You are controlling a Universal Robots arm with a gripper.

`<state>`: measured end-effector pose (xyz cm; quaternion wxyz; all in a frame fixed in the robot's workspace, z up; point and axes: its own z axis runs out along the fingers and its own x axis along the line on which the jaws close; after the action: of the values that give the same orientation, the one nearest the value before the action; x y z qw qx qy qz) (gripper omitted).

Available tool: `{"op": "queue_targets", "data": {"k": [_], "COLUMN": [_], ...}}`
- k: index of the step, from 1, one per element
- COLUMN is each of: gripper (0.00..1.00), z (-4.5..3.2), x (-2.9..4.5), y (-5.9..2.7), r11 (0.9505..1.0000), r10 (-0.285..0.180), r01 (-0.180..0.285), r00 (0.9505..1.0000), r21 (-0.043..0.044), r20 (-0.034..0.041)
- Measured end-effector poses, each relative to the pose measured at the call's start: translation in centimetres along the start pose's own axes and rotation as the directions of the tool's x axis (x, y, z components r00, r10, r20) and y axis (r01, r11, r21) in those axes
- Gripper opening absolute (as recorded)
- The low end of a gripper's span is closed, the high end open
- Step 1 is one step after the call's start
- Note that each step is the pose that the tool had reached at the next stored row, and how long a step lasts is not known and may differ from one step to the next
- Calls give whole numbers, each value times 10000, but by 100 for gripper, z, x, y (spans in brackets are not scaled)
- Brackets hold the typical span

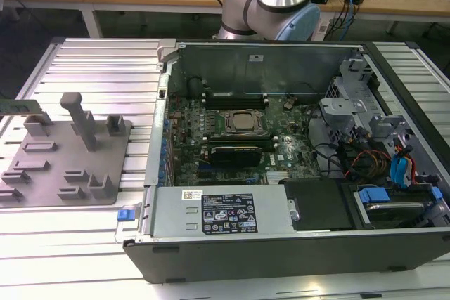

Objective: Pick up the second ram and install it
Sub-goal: 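Pick up the second ram and move it above second insertion slot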

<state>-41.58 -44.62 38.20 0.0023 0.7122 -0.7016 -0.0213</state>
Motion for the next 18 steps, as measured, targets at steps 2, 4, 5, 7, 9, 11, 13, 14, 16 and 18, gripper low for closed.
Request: {"op": "queue_targets", "data": {"k": [2, 4, 5, 7, 9, 11, 13, 14, 16, 18], "gripper": [10, 10, 10, 10, 10, 10, 10, 10, 10, 10], "z": [-1, -18, -36, -94, -130, -161, -211, -231, -277, -294], "x": [0, -1, -1, -3, -3, -4, -6, -6, -8, -8], "y": [0, 1, 1, 3, 4, 5, 7, 8, 8, 9], "r11": [10000, 10000, 10000, 10000, 10000, 10000, 10000, 10000, 10000, 10000], "r10": [1, 0, 0, 1, 0, 0, 0, 0, -1, -1], "r01": [-1, 0, 0, -1, 0, 0, 0, 0, 1, 1], "r00": [10000, 10000, 10000, 10000, 10000, 10000, 10000, 10000, 10000, 10000], "r21": [-1, -6, -3, -2, -2, -2, -1, -2, -1, -2], "r20": [0, -3, -2, -1, -1, -1, -1, -1, 14, 29]}}
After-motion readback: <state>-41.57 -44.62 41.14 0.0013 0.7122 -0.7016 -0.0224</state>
